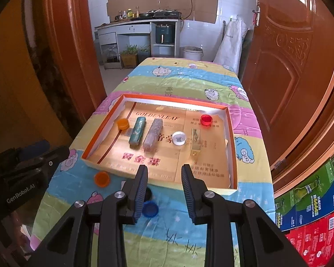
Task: Organize rigid objects
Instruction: 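Withdraw both open tools from the box back over the quilt, then move the right tool over the Hello Kitty box while the left tool approaches an orange cap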
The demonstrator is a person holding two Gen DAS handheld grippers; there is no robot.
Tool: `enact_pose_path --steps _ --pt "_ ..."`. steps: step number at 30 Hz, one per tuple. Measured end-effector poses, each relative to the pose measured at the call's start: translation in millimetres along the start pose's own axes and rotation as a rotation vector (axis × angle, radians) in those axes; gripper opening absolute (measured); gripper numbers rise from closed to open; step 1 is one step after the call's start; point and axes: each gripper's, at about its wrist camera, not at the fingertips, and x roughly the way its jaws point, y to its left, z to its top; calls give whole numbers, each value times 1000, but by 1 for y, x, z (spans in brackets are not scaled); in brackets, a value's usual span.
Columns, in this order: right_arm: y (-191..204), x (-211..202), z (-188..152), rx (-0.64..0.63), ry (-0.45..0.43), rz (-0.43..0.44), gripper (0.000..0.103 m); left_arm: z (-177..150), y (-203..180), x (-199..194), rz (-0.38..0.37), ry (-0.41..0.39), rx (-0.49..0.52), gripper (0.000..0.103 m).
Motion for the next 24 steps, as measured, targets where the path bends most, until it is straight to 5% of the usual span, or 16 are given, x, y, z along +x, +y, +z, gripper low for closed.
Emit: enact_pose_path --steps 10,24 --pt "16 1 -28 -9 24 50 31 -24 7 -5 -2 10 -1 54" --pt "46 59 -63 2 105 138 31 -48 21 18 18 37 -3 54"
